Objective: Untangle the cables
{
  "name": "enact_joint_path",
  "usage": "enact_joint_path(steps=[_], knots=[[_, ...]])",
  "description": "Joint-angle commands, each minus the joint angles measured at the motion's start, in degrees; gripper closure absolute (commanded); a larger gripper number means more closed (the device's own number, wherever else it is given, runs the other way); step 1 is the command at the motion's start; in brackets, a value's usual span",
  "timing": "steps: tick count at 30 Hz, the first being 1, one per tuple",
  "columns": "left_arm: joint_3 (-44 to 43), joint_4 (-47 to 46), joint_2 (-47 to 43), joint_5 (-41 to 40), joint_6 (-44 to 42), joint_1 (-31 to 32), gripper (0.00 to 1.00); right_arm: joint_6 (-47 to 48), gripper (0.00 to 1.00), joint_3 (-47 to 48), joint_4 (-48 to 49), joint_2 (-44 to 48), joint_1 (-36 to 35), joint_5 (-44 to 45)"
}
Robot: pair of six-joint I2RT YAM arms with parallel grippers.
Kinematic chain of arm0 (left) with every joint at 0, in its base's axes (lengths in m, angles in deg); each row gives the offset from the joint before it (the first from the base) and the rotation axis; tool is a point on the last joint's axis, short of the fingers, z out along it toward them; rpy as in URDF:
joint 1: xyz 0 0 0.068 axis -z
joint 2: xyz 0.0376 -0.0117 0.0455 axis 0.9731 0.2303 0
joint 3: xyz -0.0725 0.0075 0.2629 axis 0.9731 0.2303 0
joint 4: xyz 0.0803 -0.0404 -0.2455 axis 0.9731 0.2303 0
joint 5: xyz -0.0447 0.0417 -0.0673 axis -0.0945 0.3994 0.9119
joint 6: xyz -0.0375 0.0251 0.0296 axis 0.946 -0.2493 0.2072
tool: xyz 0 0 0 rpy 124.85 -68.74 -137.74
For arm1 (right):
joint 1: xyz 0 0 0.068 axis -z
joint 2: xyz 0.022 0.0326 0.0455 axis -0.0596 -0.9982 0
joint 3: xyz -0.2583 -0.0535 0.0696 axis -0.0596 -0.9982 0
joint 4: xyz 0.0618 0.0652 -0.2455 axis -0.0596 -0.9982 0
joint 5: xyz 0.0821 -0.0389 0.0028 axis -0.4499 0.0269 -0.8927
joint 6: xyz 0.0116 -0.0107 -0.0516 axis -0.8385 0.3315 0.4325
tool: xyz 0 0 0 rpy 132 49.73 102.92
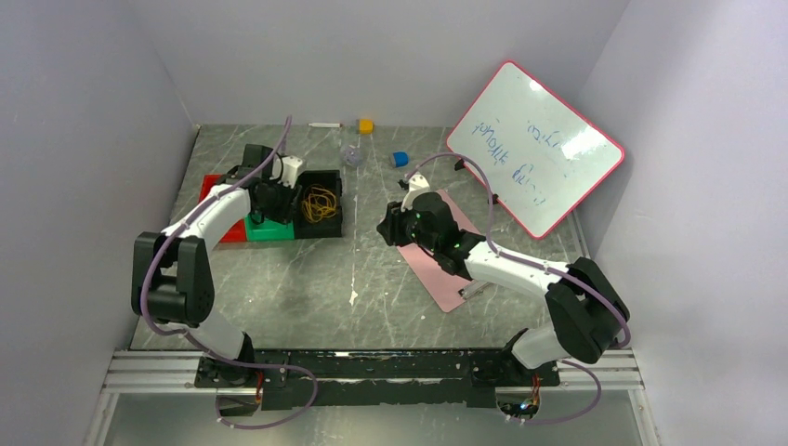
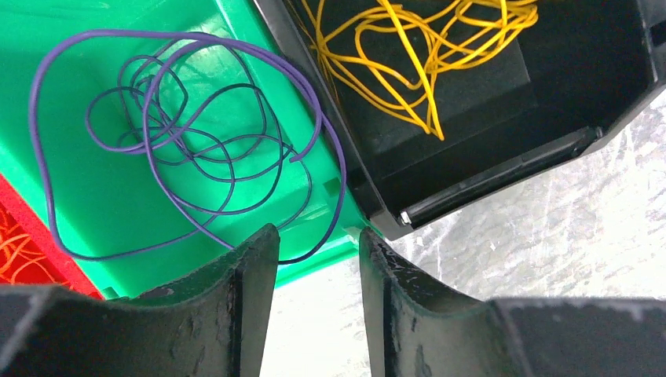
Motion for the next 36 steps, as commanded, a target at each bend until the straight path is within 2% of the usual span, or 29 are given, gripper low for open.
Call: enact_joint_path(steps=[1,15,20,23,36], knots=[[-2.3,0.7,1.1,-1.9,-1.2,0.3,0.54,-0.1,0.60,-0.8,0.5,0.6,0.1,-0.2],[-2.7,0.4,1.3,-6.7,0.3,-0.2,0.87,0.2,0.60,-0.8,0.4,0.6,0.2,-0.7],[-3.8,0.9,2.0,-6.3,1.2,-1.4,0.88,0.1,0.60,-0.8,0.4,0.7,0.1,-0.8],[-5.0,1.4,3.3,-5.2,1.6,-1.6,0.85,0.0,0.60,-0.8,0.5,0.7,0.2,-0.8],[-10.5,-0.1,5.6,7.0,2.5,-1.5,0.86,-0.7,0.60,-1.1,1.2,0.2,0.2,-1.3]])
